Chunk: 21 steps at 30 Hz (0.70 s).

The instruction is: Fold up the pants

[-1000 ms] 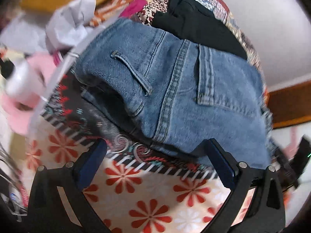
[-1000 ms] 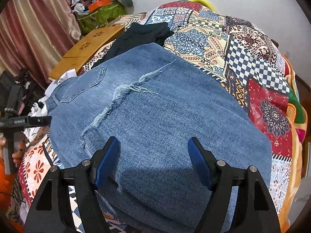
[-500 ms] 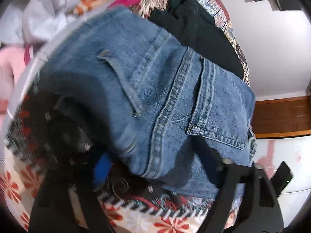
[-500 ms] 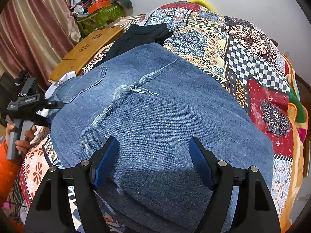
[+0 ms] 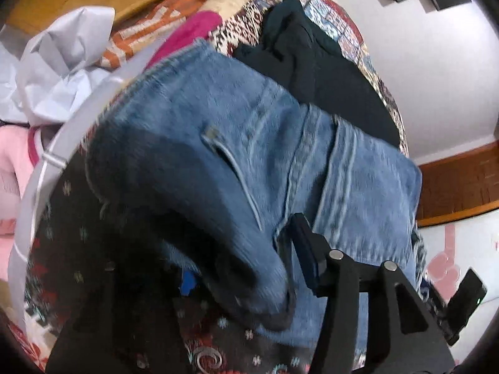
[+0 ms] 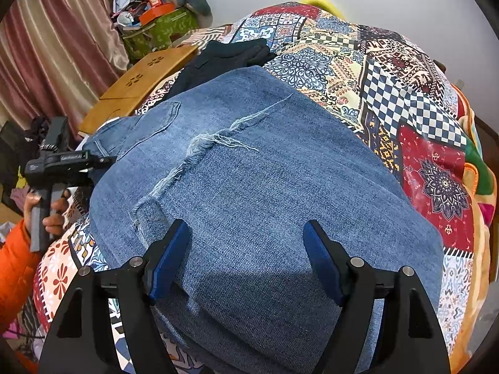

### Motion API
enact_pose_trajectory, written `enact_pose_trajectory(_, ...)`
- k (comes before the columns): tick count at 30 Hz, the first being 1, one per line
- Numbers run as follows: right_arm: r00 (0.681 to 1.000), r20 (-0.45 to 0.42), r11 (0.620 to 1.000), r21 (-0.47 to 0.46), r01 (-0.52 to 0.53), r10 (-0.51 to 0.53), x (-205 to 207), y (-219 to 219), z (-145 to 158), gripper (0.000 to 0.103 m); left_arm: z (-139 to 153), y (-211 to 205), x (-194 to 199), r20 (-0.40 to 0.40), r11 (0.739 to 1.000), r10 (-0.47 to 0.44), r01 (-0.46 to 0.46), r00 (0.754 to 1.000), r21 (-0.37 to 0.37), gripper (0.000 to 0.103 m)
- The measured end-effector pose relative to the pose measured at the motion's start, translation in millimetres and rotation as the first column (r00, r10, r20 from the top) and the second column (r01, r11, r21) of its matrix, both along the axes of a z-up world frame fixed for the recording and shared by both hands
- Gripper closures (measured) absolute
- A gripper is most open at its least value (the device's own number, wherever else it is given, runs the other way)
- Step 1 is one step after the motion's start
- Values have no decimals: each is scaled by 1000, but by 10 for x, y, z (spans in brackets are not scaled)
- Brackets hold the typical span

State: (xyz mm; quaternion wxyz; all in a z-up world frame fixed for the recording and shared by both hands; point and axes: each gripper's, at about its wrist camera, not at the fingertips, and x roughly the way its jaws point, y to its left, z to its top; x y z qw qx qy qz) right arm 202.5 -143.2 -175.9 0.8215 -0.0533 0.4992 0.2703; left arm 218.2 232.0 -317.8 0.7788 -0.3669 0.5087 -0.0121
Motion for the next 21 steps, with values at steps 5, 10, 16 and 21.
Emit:
enact_pose_trajectory(5, 1000, -10, 1000, 1, 4, -4, 12, 4, 20, 29, 272, -189, 37, 49, 975, -15, 3, 999, 222, 67)
enact_pose_trajectory(10, 998, -55, 998, 52, 38, -35, 39, -134, 116, 30, 813, -357, -35, 163, 888, -17, -60, 986, 455, 71)
enact_pose_trajectory(16, 996, -17, 995, 31, 92, -92, -100, -481, 259, 30, 1245, -223, -226, 185, 768, -42, -87, 982, 634, 71)
enact_pose_trajectory(21, 986, -19, 987, 6, 163, -163, -245, -866, 181, 30, 1458, -88, -326, 178, 741, 38, -147, 983, 655, 73)
